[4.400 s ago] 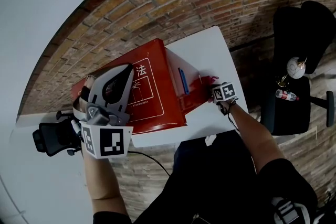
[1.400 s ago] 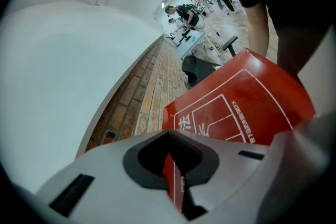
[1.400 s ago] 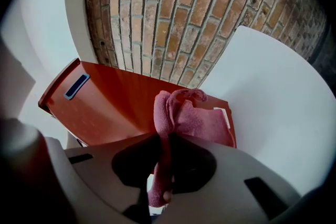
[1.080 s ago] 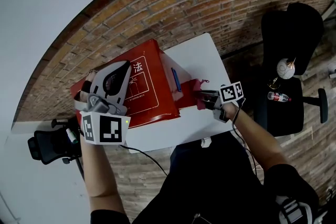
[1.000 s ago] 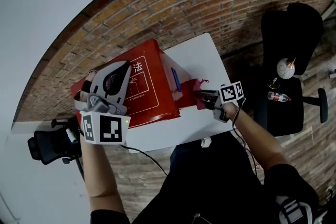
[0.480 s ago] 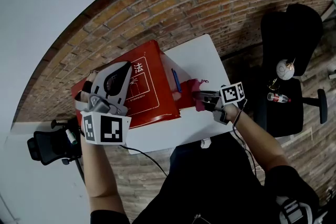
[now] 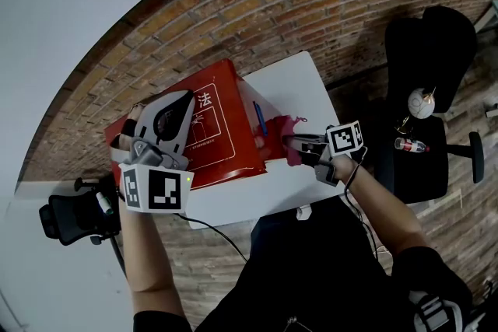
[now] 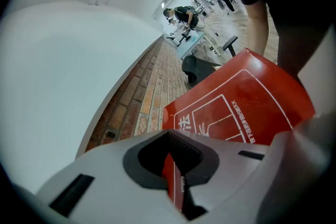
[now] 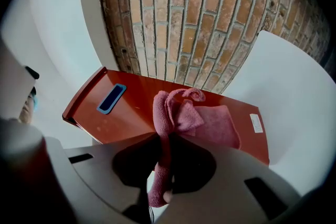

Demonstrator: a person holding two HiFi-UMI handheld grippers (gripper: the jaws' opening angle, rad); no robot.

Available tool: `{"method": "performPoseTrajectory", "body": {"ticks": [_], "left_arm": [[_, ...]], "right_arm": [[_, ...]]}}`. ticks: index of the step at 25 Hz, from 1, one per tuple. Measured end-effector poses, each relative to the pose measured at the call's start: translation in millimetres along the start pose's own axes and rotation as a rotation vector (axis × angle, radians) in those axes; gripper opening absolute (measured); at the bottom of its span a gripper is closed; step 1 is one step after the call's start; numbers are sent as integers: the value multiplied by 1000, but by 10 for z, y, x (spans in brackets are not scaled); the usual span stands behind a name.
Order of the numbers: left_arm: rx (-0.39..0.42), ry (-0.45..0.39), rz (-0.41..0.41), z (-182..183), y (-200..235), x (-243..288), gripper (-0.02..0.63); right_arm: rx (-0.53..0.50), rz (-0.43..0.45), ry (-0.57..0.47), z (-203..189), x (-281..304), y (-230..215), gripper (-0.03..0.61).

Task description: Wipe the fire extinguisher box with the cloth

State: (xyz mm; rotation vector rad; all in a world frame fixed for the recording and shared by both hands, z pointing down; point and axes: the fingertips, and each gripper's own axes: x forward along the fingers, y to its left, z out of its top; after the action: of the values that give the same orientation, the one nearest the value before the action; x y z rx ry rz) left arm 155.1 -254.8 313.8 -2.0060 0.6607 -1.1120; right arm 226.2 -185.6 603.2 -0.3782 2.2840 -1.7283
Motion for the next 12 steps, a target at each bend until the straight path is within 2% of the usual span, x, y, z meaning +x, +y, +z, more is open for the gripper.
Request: {"method": "performPoseTrajectory", "body": {"ticks": [3, 7, 12], "left_arm": [[1, 0, 2, 5, 2, -1, 28], [0, -1, 3, 2, 1, -1, 28], [0, 2, 0, 4, -3, 0, 28]], "right_arm": [[-3, 59, -9, 27, 32, 147, 64], [4, 49, -10, 34, 15, 162, 64], [-6, 99, -17, 76, 27, 335, 64]]}}
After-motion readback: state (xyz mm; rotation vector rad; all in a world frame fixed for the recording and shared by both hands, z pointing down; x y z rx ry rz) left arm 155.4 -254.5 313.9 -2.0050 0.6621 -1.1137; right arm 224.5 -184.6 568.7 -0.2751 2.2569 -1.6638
